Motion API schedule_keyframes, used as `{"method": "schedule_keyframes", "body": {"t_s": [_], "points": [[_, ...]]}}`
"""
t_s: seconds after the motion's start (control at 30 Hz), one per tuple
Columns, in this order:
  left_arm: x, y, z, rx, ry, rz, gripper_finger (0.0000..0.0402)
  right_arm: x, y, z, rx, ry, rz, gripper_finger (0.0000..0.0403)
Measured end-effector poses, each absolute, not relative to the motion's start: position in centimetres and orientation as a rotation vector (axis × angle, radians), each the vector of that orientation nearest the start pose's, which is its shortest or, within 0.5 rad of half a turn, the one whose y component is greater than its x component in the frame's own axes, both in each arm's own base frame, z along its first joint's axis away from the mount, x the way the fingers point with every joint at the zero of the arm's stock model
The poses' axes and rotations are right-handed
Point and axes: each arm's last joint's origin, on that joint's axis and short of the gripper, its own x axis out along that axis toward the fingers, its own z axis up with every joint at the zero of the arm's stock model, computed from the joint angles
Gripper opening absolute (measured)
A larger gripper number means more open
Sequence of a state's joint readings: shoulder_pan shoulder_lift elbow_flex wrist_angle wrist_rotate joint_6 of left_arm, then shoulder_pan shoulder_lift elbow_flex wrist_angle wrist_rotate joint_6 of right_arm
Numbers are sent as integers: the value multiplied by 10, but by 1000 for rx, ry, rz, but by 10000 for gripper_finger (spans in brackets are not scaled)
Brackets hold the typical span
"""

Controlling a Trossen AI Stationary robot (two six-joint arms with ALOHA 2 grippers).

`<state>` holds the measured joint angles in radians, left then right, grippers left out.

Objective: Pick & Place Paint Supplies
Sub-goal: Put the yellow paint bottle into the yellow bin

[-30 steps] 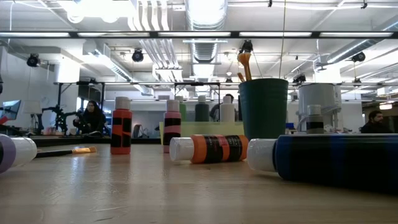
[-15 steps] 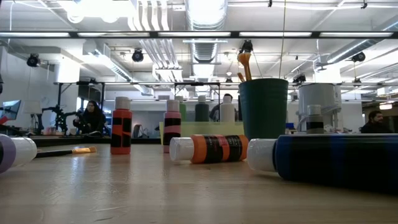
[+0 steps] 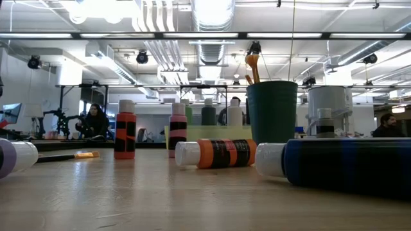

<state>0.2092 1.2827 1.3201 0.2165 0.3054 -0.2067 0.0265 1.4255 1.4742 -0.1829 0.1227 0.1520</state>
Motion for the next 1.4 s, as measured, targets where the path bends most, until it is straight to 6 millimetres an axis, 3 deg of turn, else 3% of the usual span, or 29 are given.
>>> {"method": "schedule_keyframes", "body": {"t_s": [0.2, 0.6, 1.17, 1.4], "points": [[286, 51, 443, -155, -210, -137, 224, 329, 5, 416, 139, 147, -109, 100], [288, 51, 446, -152, -212, -156, 220, 328, 5, 417, 128, 146, -114, 100], [288, 51, 445, -149, -195, -168, 123, 328, 5, 417, 132, 142, -117, 99], [288, 51, 445, -154, -194, -170, 121, 328, 5, 417, 145, 145, -114, 99]]}}
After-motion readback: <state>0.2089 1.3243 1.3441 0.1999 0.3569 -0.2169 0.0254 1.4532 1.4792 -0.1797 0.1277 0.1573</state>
